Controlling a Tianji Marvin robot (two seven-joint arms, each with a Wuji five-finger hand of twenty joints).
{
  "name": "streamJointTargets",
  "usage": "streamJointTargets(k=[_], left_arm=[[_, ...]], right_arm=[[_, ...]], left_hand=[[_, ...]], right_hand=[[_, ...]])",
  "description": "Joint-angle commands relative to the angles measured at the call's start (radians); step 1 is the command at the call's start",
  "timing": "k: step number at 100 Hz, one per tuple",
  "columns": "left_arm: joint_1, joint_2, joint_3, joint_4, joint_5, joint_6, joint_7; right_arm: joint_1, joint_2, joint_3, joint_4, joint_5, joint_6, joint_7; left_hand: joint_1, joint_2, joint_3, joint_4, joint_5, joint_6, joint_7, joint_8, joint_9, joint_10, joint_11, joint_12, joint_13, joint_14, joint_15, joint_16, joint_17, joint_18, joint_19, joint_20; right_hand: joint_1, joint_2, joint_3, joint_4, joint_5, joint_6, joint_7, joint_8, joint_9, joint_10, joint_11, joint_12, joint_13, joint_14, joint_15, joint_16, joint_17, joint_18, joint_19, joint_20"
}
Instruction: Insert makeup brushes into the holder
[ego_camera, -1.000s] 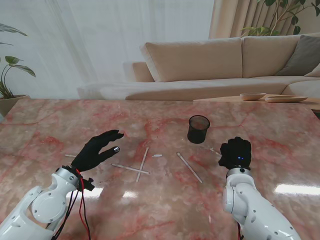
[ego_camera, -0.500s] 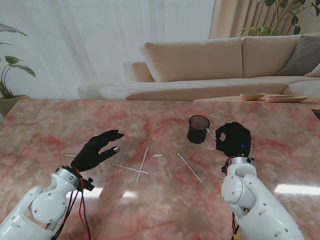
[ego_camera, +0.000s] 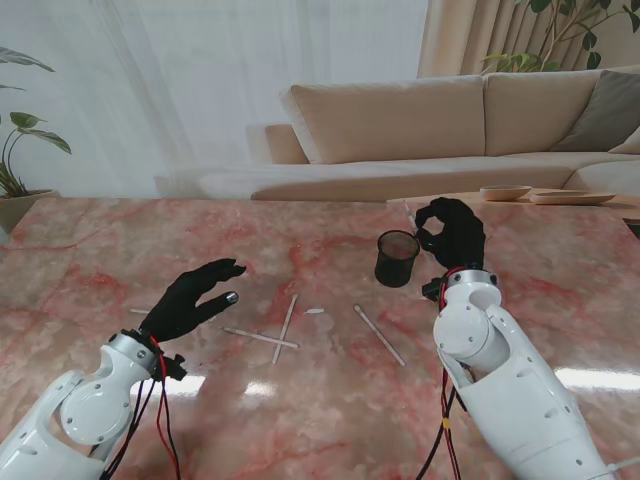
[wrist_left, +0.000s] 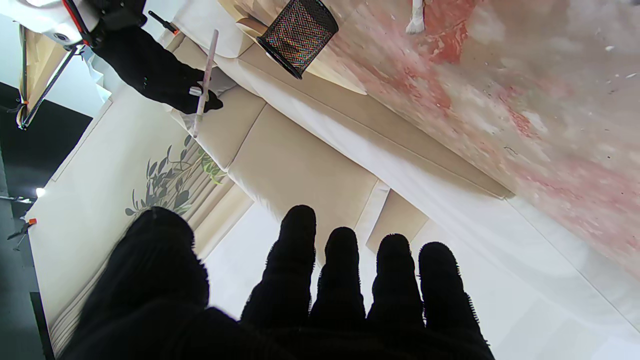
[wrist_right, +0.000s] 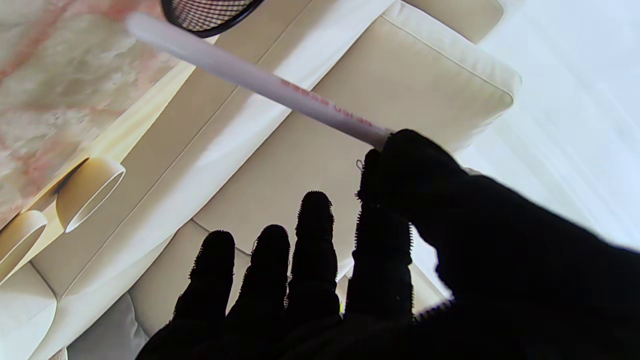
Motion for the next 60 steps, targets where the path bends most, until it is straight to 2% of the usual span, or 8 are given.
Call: streamJointTargets(k=[1,24,60], left_arm=[[0.002,0.001,0.002,-0.005,0.004,0.006,-0.003],[-0.003,0.003,0.005,-0.010,0.005,0.016,-0.013],[0.000,0.006,0.003,-0.019,0.009,0.031,-0.025]], right_arm=[[0.017,-0.017,-0.005,0.020,0.016,-0.010,0.008],[0.085,-0.043,-0.027,0.117,0.123,-0.096,-0.022],[0.168,-0.084,-0.056,0.258,0.282,-0.168,-0.042]], left_hand=[[-0.005,0.004,-0.024,0.006,0.005,-0.021,0.013,0.004,-0.024,-0.017,-0.020,-0.009,-0.038,-0.046,-0.033,-0.009,-0.002,-0.022,-0.033,-0.005],[-0.005,0.004,-0.025,0.006,0.005,-0.022,0.014,0.004,-0.024,-0.020,-0.021,-0.009,-0.039,-0.047,-0.034,-0.009,-0.002,-0.022,-0.036,-0.007],[-0.006,0.004,-0.025,0.005,0.004,-0.023,0.014,0.005,-0.025,-0.020,-0.021,-0.009,-0.039,-0.048,-0.036,-0.009,-0.001,-0.022,-0.041,-0.009]], right_hand=[[0.052,0.026,0.019,0.008,0.073,-0.089,0.069,0.042,-0.037,-0.015,-0.013,-0.014,-0.039,-0.034,-0.028,-0.010,-0.022,-0.050,-0.027,0.031],[0.056,0.028,0.012,0.009,0.073,-0.089,0.065,0.042,-0.052,-0.018,-0.018,-0.021,-0.041,-0.040,-0.061,-0.017,-0.032,-0.057,-0.042,0.045],[0.062,0.031,0.003,0.012,0.072,-0.086,0.063,0.041,-0.066,-0.020,-0.021,-0.028,-0.043,-0.045,-0.091,-0.018,-0.042,-0.063,-0.060,0.064]])
